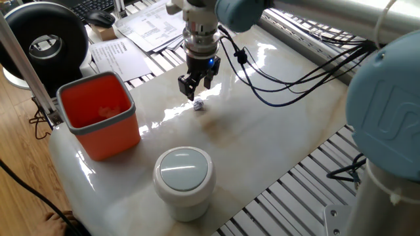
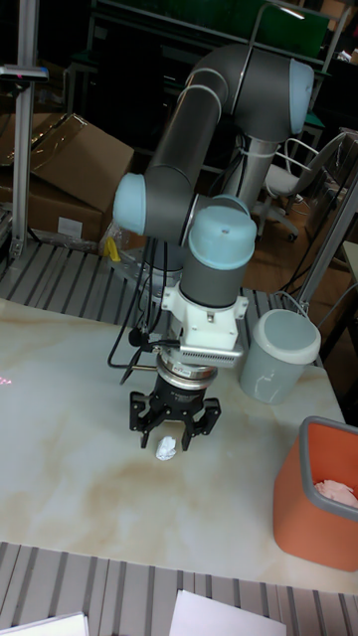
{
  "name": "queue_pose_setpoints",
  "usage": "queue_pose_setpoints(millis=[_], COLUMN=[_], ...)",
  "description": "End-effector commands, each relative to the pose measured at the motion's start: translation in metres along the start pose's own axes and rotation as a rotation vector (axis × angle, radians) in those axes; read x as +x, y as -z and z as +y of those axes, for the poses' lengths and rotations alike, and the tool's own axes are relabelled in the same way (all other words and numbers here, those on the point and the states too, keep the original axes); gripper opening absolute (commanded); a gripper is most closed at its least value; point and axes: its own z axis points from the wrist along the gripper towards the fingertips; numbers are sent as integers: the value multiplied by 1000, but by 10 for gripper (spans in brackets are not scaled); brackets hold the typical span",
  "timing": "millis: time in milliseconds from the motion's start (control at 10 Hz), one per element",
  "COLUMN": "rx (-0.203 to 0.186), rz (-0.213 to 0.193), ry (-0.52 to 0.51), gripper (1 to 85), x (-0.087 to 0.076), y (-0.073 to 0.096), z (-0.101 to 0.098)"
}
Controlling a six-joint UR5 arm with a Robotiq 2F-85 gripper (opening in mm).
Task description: Put the garbage in the trash can
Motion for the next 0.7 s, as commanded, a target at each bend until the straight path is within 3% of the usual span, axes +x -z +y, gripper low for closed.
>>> queue_pose_setpoints(millis=[0, 400, 600], rx=[-1, 11, 10], rz=[-27, -38, -50], ry=[-18, -16, -8], gripper=[623, 600, 580], x=[-3, 17, 16], y=[-20, -9, -12], z=[3, 8, 6])
